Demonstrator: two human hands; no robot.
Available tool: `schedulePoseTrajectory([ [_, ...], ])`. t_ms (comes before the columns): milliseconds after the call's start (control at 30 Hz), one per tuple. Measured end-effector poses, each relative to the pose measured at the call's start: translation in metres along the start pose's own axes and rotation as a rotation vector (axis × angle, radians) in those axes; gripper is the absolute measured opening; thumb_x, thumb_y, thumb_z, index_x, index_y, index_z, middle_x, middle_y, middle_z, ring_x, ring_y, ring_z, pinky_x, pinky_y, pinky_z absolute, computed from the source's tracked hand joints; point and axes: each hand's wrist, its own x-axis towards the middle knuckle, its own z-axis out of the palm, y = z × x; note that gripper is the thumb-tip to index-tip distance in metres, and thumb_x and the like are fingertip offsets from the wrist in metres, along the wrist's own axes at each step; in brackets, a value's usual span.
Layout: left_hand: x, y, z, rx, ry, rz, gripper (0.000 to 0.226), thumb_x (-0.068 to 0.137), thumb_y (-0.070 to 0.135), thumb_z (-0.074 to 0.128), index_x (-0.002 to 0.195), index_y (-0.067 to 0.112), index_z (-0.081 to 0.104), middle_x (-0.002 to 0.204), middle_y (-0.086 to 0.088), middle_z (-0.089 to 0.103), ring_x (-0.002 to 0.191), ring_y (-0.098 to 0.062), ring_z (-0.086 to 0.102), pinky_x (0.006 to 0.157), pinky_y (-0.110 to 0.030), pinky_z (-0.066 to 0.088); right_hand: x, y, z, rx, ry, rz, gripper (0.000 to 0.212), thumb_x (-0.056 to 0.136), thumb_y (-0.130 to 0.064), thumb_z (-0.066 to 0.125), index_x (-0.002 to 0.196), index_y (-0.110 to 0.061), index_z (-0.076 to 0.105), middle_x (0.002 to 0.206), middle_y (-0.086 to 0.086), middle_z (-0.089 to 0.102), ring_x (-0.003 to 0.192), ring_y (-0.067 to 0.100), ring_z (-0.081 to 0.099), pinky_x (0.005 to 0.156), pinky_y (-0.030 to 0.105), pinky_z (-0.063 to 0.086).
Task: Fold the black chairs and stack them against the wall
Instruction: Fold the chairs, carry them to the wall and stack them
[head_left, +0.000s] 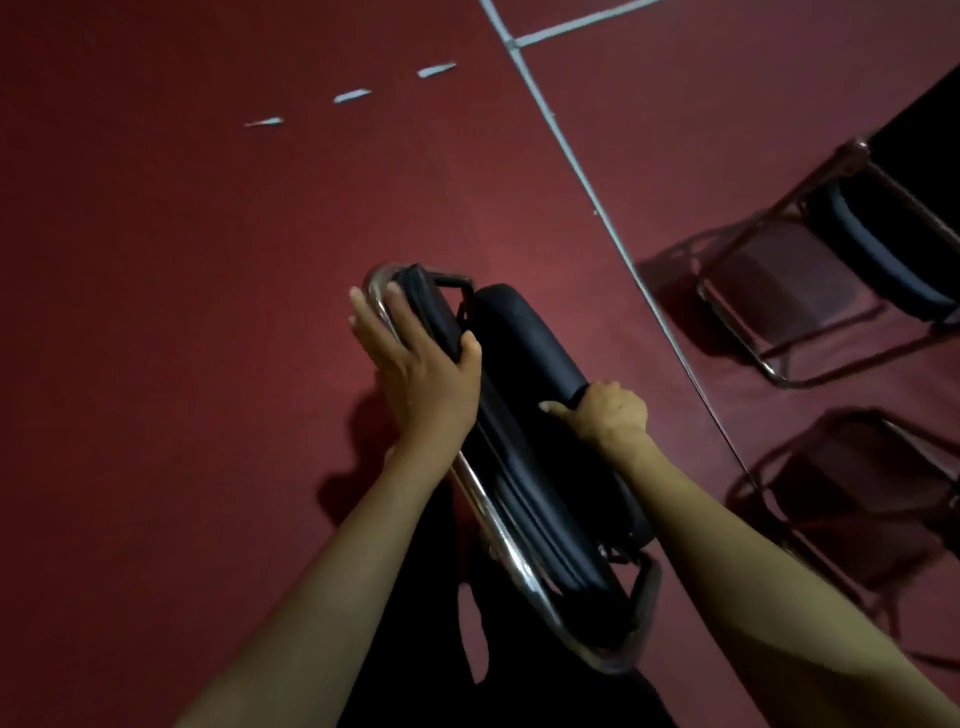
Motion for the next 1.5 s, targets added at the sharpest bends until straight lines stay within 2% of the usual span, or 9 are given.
schedulePoseTrajectory([
  [167,-0.011,-0.019,-0.029,-0.232,-0.048,-0.445,0.099,0.083,0.049,0.068,0.150,0.004,0.011,0.153,-0.016,0.025,0.133,-0.035,0.041,0.106,-0.041,0.040,-0.014,-0.007,0.022,0.252,0.011,-0.103,0.086,0.073,-0.085,0.039,0.103,-0.008,0.061,0.104,0.010,0.061,0.098,0.033,0.060,0.079,0.037,0.047],
  [233,-0.027,-0.029,-0.038,-0.268,-0.084,-0.491,0.106,0.078,0.057,0.069,0.151,0.010,0.010,0.151,-0.014,0.033,0.132,-0.032,0.044,0.106,-0.042,0.041,-0.020,-0.012,0.036,0.517,0.011,-0.147,0.077,0.073,-0.074,0.058,0.111,-0.007,0.052,0.112,0.010,0.053,0.106,0.033,0.056,0.083,0.038,0.047],
  [333,-0.052,-0.038,-0.046,-0.269,-0.098,-0.520,0.108,0.069,0.063,0.073,0.147,0.012,0.019,0.143,-0.009,0.045,0.122,-0.026,0.053,0.099,-0.038,0.047,-0.018,-0.019,0.042,0.739,-0.157,-0.204,0.093,0.072,-0.050,0.076,0.146,-0.019,0.030,0.142,0.003,0.043,0.124,0.027,0.048,0.098,0.036,0.043],
  [467,-0.066,-0.049,-0.061,-0.242,-0.082,-0.610,0.088,0.073,0.059,0.073,0.134,0.008,0.035,0.130,-0.007,0.054,0.110,-0.023,0.057,0.084,-0.027,0.043,-0.016,-0.028,0.050,0.874,-0.313,-0.187,0.080,0.069,-0.040,0.082,0.138,-0.023,0.045,0.125,0.001,0.062,0.104,0.019,0.062,0.090,0.031,0.051],
  [567,-0.068,-0.061,-0.075,-0.183,-0.163,-0.602,0.085,0.073,0.052,0.077,0.134,0.011,0.035,0.123,-0.004,0.056,0.109,-0.026,0.059,0.084,-0.029,0.046,-0.027,-0.044,0.057,0.711,-0.206,-0.216,0.062,0.080,-0.037,0.073,0.132,-0.013,0.050,0.118,0.008,0.064,0.102,0.027,0.062,0.080,0.030,0.049],
  [667,-0.076,-0.076,-0.087,-0.237,-0.188,-0.626,0.065,0.074,0.032,0.079,0.121,0.015,0.038,0.101,0.005,0.056,0.084,-0.014,0.058,0.068,-0.025,0.045,-0.037,-0.059,0.057,0.359,-0.056,-0.279,0.047,0.086,-0.037,0.063,0.119,-0.005,0.055,0.112,0.020,0.065,0.101,0.039,0.062,0.080,0.038,0.049],
  [800,-0.102,-0.094,-0.104,-0.458,-0.113,-0.677,0.066,0.067,0.020,0.082,0.114,0.018,0.036,0.099,0.005,0.059,0.081,-0.009,0.060,0.061,-0.024,0.045,-0.059,-0.075,0.058,0.246,-0.063,-0.359,0.043,0.088,-0.037,0.061,0.116,-0.004,0.058,0.110,0.021,0.066,0.100,0.039,0.062,0.078,0.037,0.048],
  [1167,-0.205,-0.188,-0.242,-0.771,0.356,-0.711,0.075,0.051,0.027,0.084,0.113,0.016,0.044,0.099,0.002,0.063,0.086,-0.014,0.067,0.074,-0.038,0.058,-0.208,-0.215,0.082,0.068,-0.078,-0.699,0.040,0.085,-0.038,0.062,0.118,-0.014,0.062,0.111,0.017,0.067,0.102,0.038,0.063,0.085,0.041,0.052],
  [1500,-0.357,-0.324,-0.404,-0.797,0.774,-0.719,0.055,0.060,0.007,0.082,0.097,0.021,0.043,0.086,0.003,0.062,0.069,-0.009,0.065,0.059,-0.028,0.057,-0.429,-0.358,0.204,0.113,-0.217,-1.005,0.035,0.086,-0.034,0.066,0.102,-0.003,0.063,0.098,0.016,0.067,0.090,0.035,0.064,0.071,0.036,0.048],
])
